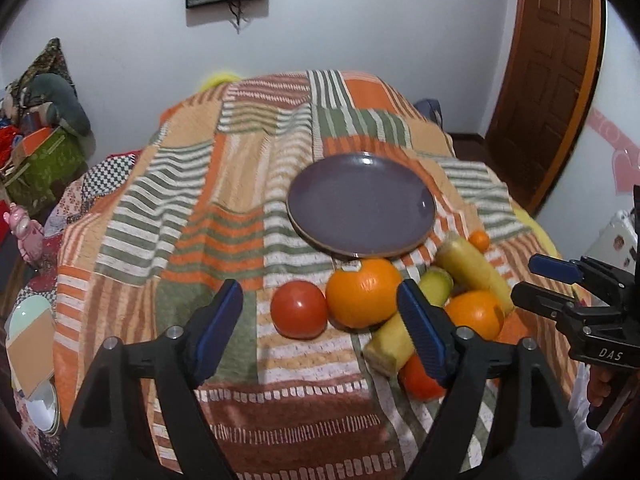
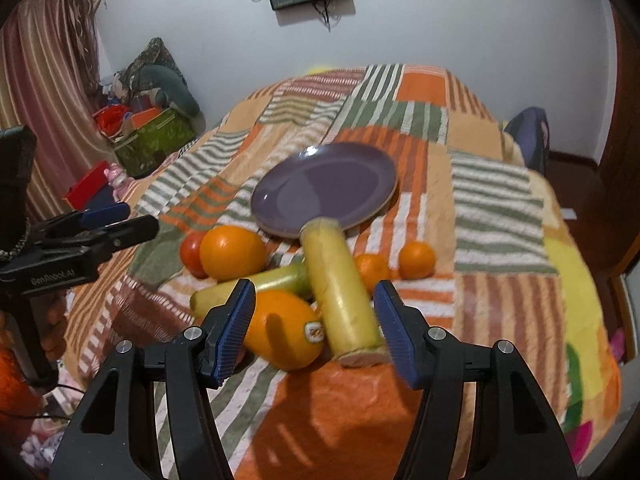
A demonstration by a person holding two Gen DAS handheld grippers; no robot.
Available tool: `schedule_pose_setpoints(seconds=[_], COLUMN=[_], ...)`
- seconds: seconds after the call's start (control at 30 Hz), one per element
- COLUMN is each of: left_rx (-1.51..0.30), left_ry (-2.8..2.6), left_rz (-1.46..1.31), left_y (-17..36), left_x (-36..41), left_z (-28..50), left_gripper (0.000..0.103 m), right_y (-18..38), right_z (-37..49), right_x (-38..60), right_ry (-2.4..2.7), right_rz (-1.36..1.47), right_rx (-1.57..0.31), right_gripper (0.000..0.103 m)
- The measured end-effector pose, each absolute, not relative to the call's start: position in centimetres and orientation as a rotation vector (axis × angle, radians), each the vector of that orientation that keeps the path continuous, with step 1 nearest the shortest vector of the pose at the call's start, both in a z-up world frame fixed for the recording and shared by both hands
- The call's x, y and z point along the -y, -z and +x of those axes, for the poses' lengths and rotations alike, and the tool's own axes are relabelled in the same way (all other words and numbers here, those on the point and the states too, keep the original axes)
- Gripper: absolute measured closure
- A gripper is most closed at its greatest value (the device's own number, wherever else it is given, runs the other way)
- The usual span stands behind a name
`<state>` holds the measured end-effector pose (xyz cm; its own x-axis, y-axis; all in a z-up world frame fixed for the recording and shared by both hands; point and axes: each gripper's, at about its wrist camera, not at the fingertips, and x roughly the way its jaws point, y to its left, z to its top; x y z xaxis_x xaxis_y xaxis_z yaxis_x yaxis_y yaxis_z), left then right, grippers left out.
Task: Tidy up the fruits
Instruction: 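Grasp the Dole-sticker orange with the left gripper while the right gripper grasps another large orange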
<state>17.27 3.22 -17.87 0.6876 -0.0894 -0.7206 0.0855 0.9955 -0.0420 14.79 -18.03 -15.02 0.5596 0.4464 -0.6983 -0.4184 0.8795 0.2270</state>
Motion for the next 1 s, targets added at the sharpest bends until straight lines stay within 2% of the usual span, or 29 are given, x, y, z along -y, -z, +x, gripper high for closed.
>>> schedule_pose_setpoints(seconds=[0.17,0.5,0.83,1.0], left_rx=[-0.844,-0.909,-0.947,-0.961], left_ry=[0.131,0.134,0.133,0.135], left_rz=[-0.019,-0.036,-0.054,-0.055], left_y=[18.6,20.1,21.4,21.6], left_x=[-3.1,-3.8,-3.9,-3.3], left_z=[16.6,16.1,16.7,18.0], left_gripper=[0.011,0.01,0.01,0.01], right_y=[15.5,18.5,19.1,19.3], right_z=[14.2,15.2,16.5,16.5], right_x=[17.3,15.6,15.4,15.6], right_ry=[-0.528,-0.526,-0.486,-0.508], right_rz=[0.045,0.044,0.073,0.081], right_rx=[-0.871,-0.996,-0.999,-0.998], right_gripper=[0.045,0.044,0.038,0.039])
